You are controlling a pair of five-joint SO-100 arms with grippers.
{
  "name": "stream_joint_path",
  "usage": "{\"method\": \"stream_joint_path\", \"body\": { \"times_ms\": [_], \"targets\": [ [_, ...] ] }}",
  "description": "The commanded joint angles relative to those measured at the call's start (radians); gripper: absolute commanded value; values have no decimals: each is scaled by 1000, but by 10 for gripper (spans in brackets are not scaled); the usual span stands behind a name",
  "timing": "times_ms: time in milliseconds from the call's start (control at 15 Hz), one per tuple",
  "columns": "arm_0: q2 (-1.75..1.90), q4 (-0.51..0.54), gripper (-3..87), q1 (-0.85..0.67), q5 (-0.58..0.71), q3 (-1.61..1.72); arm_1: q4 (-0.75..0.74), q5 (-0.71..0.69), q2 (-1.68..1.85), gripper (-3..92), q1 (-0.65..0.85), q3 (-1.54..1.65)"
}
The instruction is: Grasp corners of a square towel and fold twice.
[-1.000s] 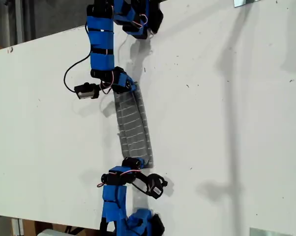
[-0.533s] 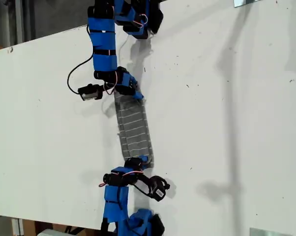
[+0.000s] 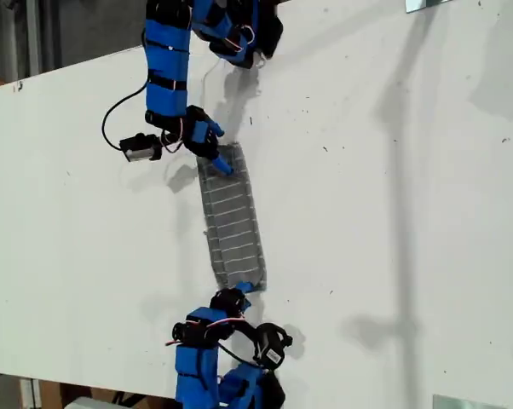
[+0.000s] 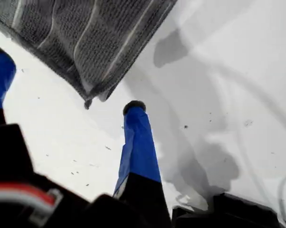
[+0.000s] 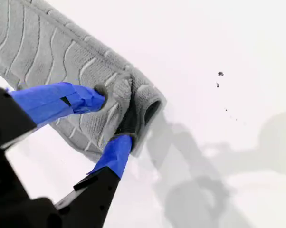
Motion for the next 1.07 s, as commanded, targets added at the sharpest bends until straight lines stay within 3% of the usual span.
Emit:
{"method": "stream_joint_path", "body": {
  "times_ms": [0,200,333,400,667,1000],
  "targets": [
    [58,-29,144,-9,-8,14,-40,-54,-129,403,84,-32],
    [132,-38,144,43,-67,72,-31,-110,-348,330,123,-140],
    [264,-100,144,72,-121,196,-6,-110,-393,43,114,-176],
    [339,-153,144,87,-147,281,-5,-109,-394,-1,100,-173],
    [327,-273,144,107,-161,364,-55,11,-135,-1,146,130],
    [247,-311,144,-81,-17,360,44,377,325,-1,38,390]
  ]
}}
